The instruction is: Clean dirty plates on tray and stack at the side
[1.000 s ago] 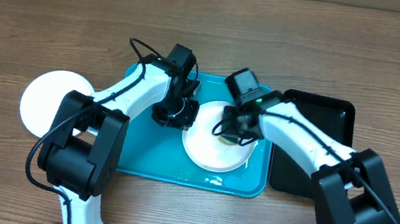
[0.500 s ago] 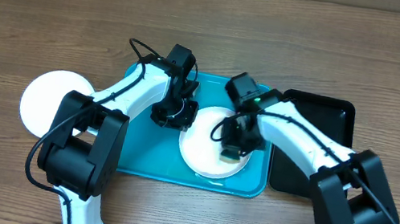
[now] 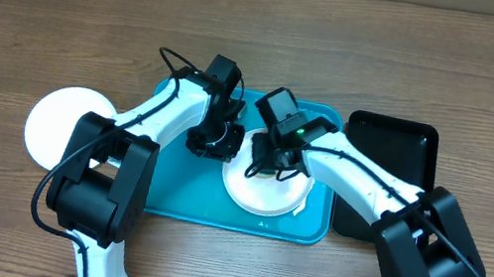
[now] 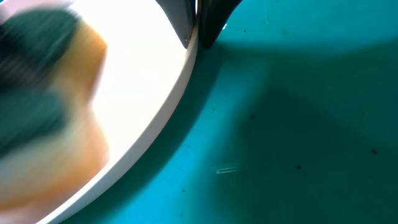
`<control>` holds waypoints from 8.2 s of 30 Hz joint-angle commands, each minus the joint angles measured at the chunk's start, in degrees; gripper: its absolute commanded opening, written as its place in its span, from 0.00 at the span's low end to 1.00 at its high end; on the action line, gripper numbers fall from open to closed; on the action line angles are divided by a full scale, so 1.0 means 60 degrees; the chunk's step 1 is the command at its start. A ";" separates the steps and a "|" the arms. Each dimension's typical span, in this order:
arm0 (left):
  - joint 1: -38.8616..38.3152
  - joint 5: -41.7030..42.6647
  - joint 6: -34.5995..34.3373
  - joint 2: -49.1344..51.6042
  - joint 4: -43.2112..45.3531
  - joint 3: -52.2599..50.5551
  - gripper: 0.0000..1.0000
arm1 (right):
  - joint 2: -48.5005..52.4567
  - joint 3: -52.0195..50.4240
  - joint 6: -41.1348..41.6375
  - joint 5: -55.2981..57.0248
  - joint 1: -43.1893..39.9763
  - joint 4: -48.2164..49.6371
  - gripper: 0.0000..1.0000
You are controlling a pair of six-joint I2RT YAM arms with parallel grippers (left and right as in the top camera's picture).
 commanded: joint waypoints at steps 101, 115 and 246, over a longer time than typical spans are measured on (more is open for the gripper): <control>0.0036 0.0004 -0.0175 0.0098 -0.0015 -0.0044 0.04 | -0.0302 -0.0015 -0.1060 0.2659 -0.1763 -0.0033 0.04; 0.0036 0.0004 -0.0171 0.0098 -0.0018 -0.0044 0.04 | -0.0299 -0.0022 -0.1683 -0.2820 -0.1009 -0.1621 0.04; 0.8444 -0.3625 -0.1479 -0.4346 -0.0900 -0.0146 0.38 | -0.2849 -0.4863 0.1027 -0.0736 -0.5497 0.0324 0.05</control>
